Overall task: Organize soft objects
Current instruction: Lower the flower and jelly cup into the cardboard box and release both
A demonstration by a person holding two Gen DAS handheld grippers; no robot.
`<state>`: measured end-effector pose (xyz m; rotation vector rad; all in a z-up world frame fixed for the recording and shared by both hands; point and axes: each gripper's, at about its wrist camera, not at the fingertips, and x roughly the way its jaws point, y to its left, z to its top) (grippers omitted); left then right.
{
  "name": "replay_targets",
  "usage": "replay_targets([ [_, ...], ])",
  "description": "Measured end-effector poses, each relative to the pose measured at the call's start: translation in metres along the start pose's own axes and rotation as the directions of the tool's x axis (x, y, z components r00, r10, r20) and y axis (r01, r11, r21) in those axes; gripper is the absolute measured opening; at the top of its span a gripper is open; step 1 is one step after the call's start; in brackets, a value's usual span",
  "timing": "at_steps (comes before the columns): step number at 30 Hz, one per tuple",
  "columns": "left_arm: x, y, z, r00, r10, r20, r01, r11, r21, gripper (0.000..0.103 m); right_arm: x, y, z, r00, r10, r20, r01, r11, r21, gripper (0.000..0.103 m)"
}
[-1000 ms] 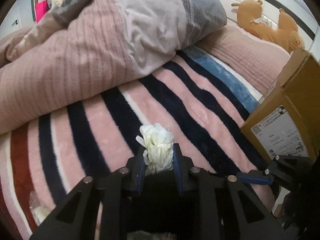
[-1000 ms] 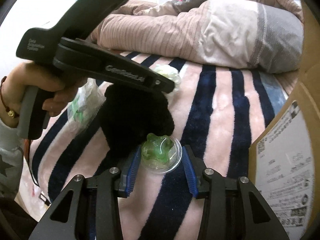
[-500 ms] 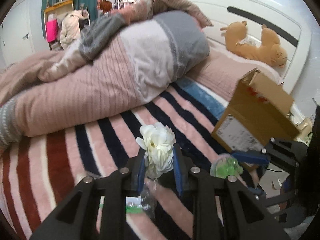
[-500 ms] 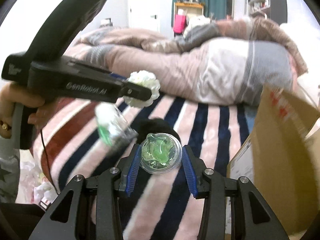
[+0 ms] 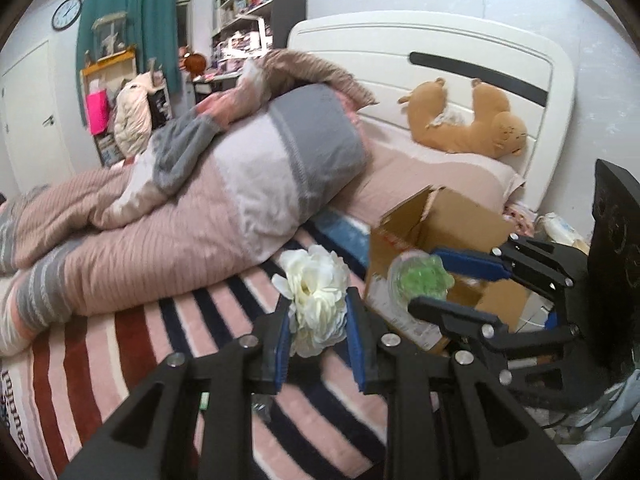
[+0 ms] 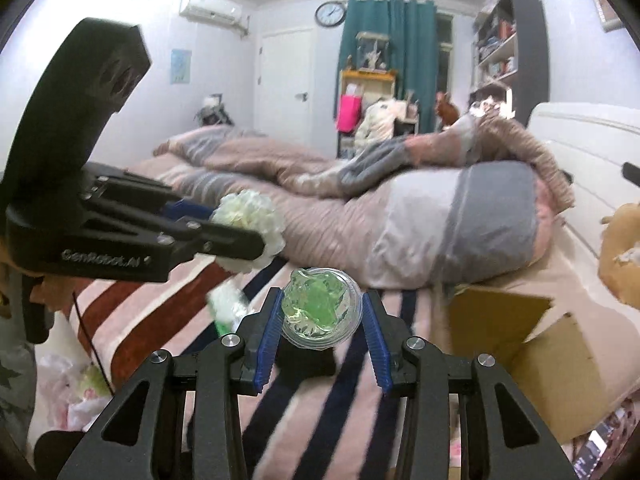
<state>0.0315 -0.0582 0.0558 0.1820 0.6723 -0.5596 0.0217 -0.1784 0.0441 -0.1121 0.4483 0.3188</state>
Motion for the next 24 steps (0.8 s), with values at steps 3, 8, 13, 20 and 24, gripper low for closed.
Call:
replay_targets([
  [3,0.005,-0.022,0.014,0.999,-0.032,0.006,0.031,0.999,0.032,0.022,-0.015,-0.02,0.0,0.999,-0.038,0.02,0.038,0.999,0.019,0.035],
  [8,0.027,-0.06,0.033,0.995,-0.096,-0.018,0.098,0.992,0.076,0.022,-0.031,-0.067,-0.012,0.994,-0.113,0.005,0.113,0.991,0.079,0.035],
  [13,0.061,-0.096,0.048,0.986,-0.15,-0.068,0.157,0.981,0.114,0.022,-0.026,-0.109,-0.035,0.984,-0.167,-0.062,0.174,0.976,0.133,0.036],
  [20,0.102,-0.126,0.055,0.972,-0.182,-0.149,0.204,0.967,0.15,0.022,0.002,-0.141,-0.064,0.972,-0.18,-0.153,0.203,0.967,0.156,0.038],
  [24,0.123,-0.135,0.053,0.965,-0.184,-0.189,0.216,0.962,0.166,0.023,0.008,-0.15,-0.076,0.973,-0.163,-0.166,0.191,0.967,0.168,0.046],
])
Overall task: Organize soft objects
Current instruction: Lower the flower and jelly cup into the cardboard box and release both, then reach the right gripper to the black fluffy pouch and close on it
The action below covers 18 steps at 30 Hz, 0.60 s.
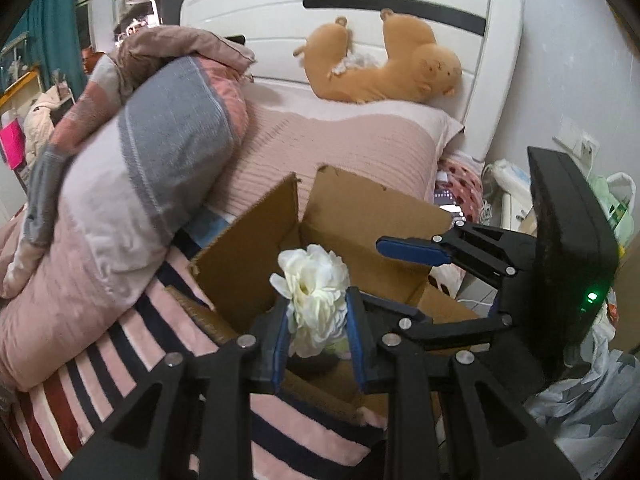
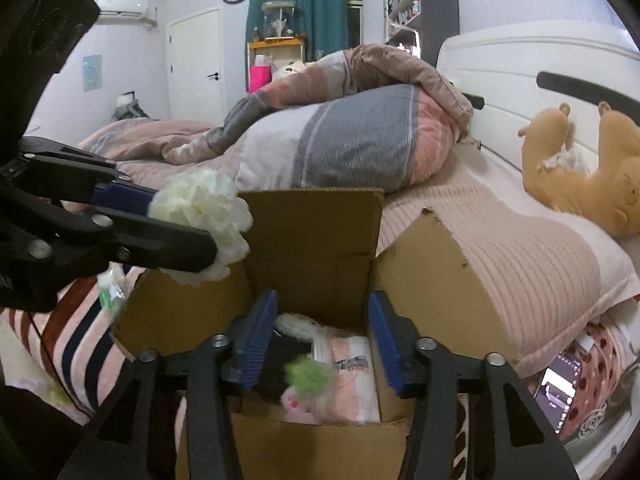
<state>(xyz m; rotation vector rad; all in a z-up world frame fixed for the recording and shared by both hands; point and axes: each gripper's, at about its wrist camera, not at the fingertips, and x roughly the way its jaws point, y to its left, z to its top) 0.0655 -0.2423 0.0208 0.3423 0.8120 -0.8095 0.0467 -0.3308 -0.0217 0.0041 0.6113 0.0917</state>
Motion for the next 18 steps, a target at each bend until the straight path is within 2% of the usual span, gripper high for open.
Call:
replay_targets([
  [3,0.011,0.001,0.0,1.0,-0.01,-0.012,0.01,1.0,-0.005,0.035,0.001,0.001,-0.003,1.0,0.008,-0.002,-0.008,1.0,-0.012,0.046],
  [5,0.014,0.002,0.0,1.0,0.001,-0.013,-0.001,1.0,-0.003,0.048,0.003,0.002,-0.004,1.0,0.011,-0.005,-0.011,1.0,-0.019,0.046],
  [6,0.015,0.003,0.0,1.0,0.009,-0.012,-0.009,1.0,-0.002,0.051,0.003,0.002,-0.005,1.0,0.011,-0.006,-0.011,1.0,-0.02,0.046],
  [8,0.014,0.005,-0.002,1.0,0.019,-0.002,-0.019,1.0,-0.001,0.062,0.003,0.003,-0.005,1.0,0.009,-0.005,-0.009,1.0,-0.021,0.046],
  [10,0.008,0.006,-0.003,1.0,0.024,0.018,-0.024,1.0,-0.004,0.068,0.003,0.003,-0.004,1.0,0.006,-0.003,-0.006,1.0,-0.019,0.046],
  [18,-0.032,0.029,-0.014,0.993,0.062,0.097,-0.057,0.997,-0.056,0.079,-0.012,0.012,0.004,0.999,0.031,0.045,-0.03,0.999,-0.01,0.046],
])
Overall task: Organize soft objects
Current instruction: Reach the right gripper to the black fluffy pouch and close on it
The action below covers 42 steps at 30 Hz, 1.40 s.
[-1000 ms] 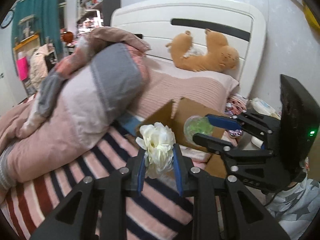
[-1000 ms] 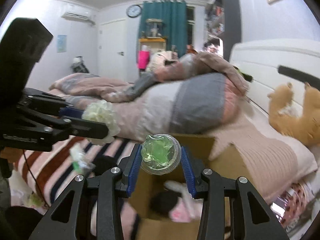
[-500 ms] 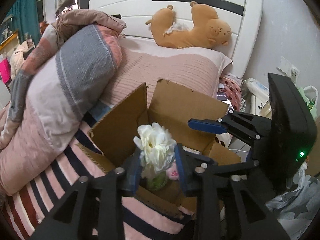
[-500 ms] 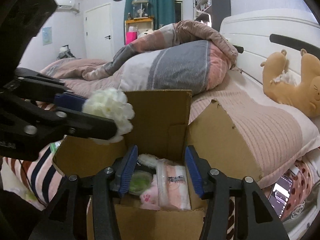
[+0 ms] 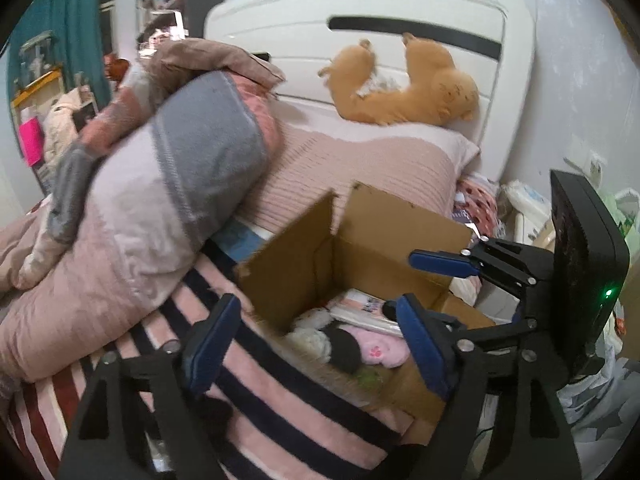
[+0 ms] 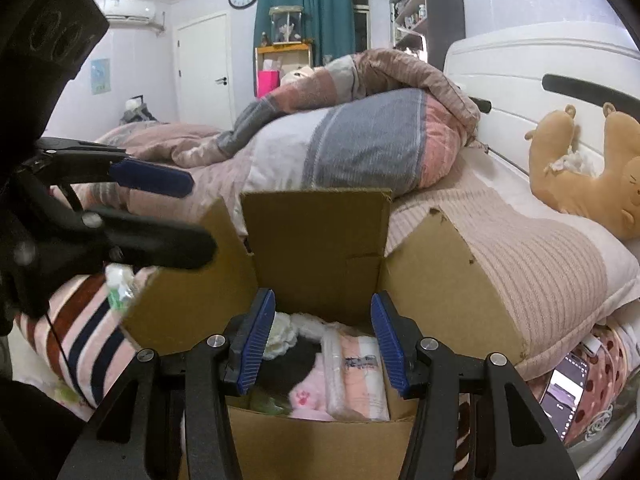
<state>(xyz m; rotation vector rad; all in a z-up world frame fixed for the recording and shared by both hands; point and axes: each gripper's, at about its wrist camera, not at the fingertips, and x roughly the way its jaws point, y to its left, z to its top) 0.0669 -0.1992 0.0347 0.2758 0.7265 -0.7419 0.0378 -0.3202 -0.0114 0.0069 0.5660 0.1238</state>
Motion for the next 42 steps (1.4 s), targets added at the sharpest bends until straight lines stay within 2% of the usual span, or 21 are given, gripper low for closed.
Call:
replay_targets([
  [2,-0.013,0.012,-0.007,1.0,0.008,0.019,-0.007,1.0,-0.028,0.083,-0.007,0.007,0.005,0.999,0.017,0.031,-0.017,1.0,-0.001,0.046],
  [8,-0.055,0.055,-0.042,0.995,0.076,0.059,-0.068,0.989,-0.133,0.084,-0.026,0.049,0.019,0.99,0.114,0.085,-0.108,0.992,-0.064,0.047],
  [11,-0.073,0.074,-0.062,0.991,0.112,0.067,-0.099,0.98,-0.172,0.084,-0.028,0.073,0.025,0.983,0.166,0.083,-0.158,0.982,-0.103,0.047],
  [14,-0.087,0.09,-0.081,0.986,0.158,0.062,-0.144,0.971,-0.189,0.084,-0.024,0.099,0.029,0.973,0.221,0.068,-0.21,0.968,-0.141,0.054],
  [18,-0.094,0.11,-0.106,0.98,0.195,0.047,-0.181,0.962,-0.206,0.084,-0.011,0.139,0.031,0.962,0.27,0.031,-0.258,0.944,-0.206,0.054],
  [23,-0.087,0.139,-0.141,0.974,0.225,0.007,-0.218,0.95,-0.224,0.084,0.023,0.181,0.023,0.959,0.277,-0.054,-0.281,0.919,-0.275,0.054],
  [30,-0.061,0.177,-0.181,0.98,0.194,-0.046,-0.199,0.933,-0.298,0.084,0.094,0.201,-0.001,0.932,0.275,-0.237,-0.323,0.926,-0.196,0.055],
  [33,-0.048,0.19,-0.193,0.981,0.182,-0.069,-0.195,0.927,-0.321,0.084,0.128,0.202,-0.012,0.928,0.243,-0.284,-0.299,0.938,-0.176,0.065],
  [37,-0.027,0.205,-0.207,0.981,0.167,-0.101,-0.191,0.92,-0.342,0.084,0.161,0.199,-0.021,0.924,0.22,-0.312,-0.28,0.946,-0.162,0.072],
  [39,-0.017,0.21,-0.21,0.982,0.155,-0.108,-0.184,0.918,-0.351,0.084,0.17,0.194,-0.023,0.927,0.213,-0.308,-0.271,0.949,-0.159,0.084],
  [42,-0.007,0.217,-0.213,0.985,0.137,-0.106,-0.166,0.918,-0.359,0.084,0.187,0.188,-0.026,0.932,0.182,-0.313,-0.24,0.958,-0.157,0.088],
])
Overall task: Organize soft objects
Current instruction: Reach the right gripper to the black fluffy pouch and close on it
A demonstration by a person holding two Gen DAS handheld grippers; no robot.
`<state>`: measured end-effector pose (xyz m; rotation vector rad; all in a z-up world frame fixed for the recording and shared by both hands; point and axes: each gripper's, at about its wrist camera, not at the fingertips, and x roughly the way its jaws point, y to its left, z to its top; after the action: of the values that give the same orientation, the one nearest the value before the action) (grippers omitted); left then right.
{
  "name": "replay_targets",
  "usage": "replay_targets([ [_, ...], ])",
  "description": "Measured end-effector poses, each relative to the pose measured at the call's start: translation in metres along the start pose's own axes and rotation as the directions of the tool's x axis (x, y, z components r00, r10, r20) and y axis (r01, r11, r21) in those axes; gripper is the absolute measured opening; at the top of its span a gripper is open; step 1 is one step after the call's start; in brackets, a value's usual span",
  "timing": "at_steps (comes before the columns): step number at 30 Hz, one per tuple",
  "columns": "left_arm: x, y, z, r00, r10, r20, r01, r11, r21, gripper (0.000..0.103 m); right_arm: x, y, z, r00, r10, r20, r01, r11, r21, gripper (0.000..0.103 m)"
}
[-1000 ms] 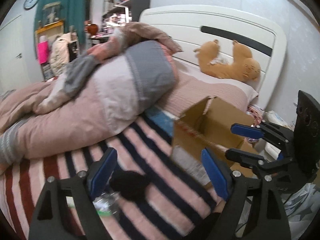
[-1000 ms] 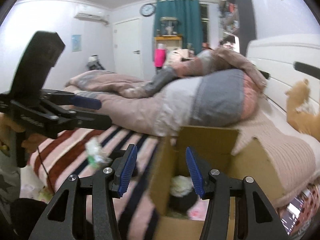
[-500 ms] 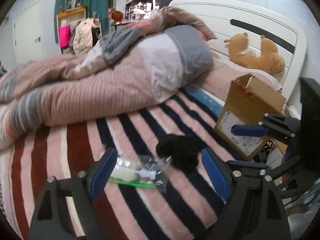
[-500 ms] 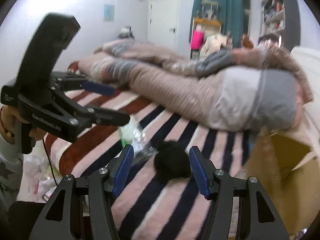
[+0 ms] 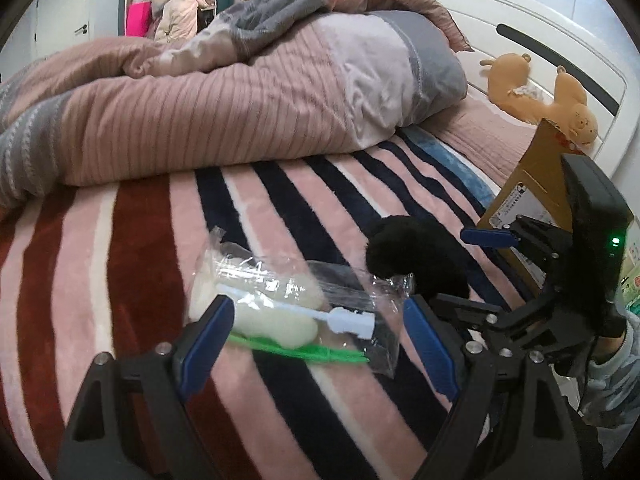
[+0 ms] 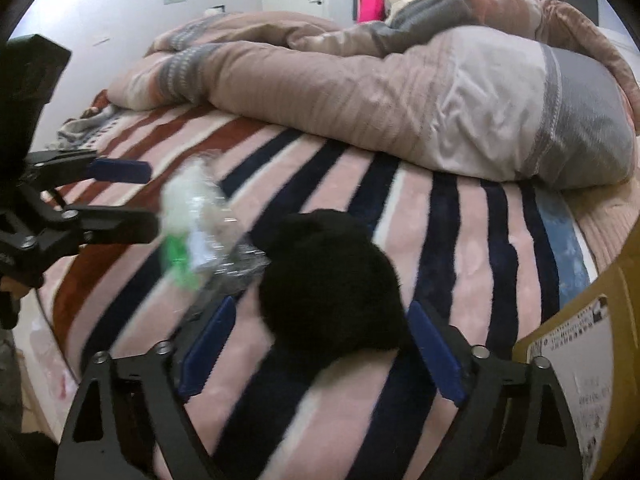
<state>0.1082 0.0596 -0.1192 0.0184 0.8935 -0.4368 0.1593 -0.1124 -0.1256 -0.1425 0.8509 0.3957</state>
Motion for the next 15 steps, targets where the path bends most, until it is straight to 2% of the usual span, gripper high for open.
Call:
replay_targets([
  [6,0.015,0.001,0.006,1.0,-0.025,-0.012,0.025,1.0,-0.004,0.084,0.016,-0.008,0.003,0.996,0.084,-0.014,-0.083,0.996,0.02,0.088],
  [7,0.016,0.0,0.007,1.0,-0.025,-0.013,0.025,1.0,-0.003,0.084,0.017,-0.008,0.003,0.996,0.083,-0.012,-0.083,0.996,0.021,0.084],
  [8,0.016,0.0,0.008,1.0,-0.026,-0.013,0.026,1.0,-0.002,0.084,0.017,-0.008,0.003,0.996,0.092,-0.017,-0.092,0.996,0.023,0.071],
  [15,-0.001,-0.019,0.017,0.998,-0.067,0.011,0.066,0.998,0.014,0.084,-0.005,0.001,0.003,0.998,0.068,0.016,-0.068,0.998,0.013,0.067],
])
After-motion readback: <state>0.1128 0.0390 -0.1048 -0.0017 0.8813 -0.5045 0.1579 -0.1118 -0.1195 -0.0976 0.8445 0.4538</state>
